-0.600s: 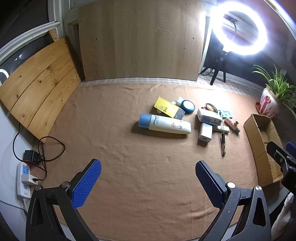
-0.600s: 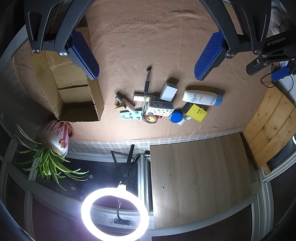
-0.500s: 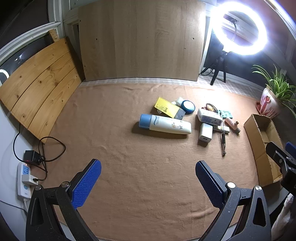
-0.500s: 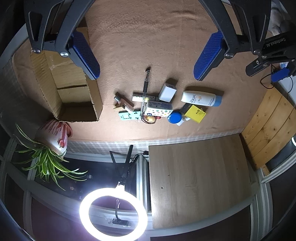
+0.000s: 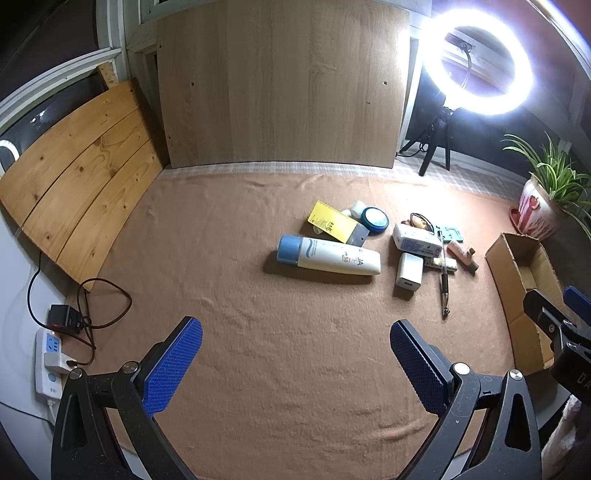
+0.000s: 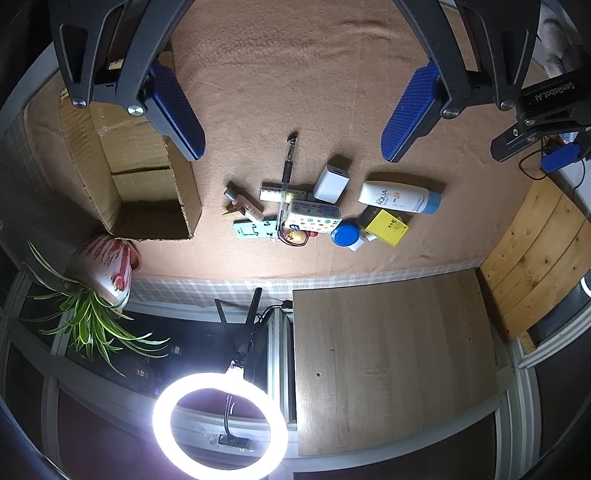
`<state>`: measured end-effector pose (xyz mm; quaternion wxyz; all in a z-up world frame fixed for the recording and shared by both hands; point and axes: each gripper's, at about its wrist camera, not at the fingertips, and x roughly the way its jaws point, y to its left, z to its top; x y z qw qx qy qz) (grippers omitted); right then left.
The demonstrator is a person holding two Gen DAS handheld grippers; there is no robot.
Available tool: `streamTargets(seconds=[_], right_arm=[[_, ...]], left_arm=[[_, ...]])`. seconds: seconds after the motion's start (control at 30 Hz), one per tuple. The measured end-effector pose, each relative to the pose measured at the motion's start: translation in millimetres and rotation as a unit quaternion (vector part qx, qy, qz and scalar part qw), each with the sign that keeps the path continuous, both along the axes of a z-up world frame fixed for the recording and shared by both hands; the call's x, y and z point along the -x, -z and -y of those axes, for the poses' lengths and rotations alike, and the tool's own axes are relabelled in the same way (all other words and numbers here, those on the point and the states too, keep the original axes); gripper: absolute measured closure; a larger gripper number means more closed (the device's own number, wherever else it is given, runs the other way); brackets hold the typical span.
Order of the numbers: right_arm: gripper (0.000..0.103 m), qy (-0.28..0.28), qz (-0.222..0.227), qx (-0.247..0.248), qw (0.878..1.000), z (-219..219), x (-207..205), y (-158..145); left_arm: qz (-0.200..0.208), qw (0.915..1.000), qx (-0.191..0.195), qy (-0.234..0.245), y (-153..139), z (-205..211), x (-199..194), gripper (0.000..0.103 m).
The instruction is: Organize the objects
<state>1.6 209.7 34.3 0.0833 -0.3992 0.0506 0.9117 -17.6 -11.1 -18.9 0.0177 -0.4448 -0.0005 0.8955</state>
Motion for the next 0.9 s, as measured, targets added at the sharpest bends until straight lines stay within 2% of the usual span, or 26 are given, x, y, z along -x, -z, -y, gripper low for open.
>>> streamTargets(seconds=[0.5,0.73,0.9], right_arm=[[0.017,-0.003,0.003,0.000,1.000,-1.7,4.2,4.0],[0.025,-0.008,0.005,-0.002,1.000,0.4,6.6,5.3],[0.026,-0.005,0.007,0.002,1.000,-0.4,7.5,8.5]], left_arm=[[-0.006,1.0000,0.004,0.003,-2.7,-4.1,7.1,0.000],[-0.005,1.0000,0.005,0.004,-2.4,-4.9,9.0,0.000],[-0.004,1.0000,0.006,0.005,-1.2,-5.9,12.3,0.000]])
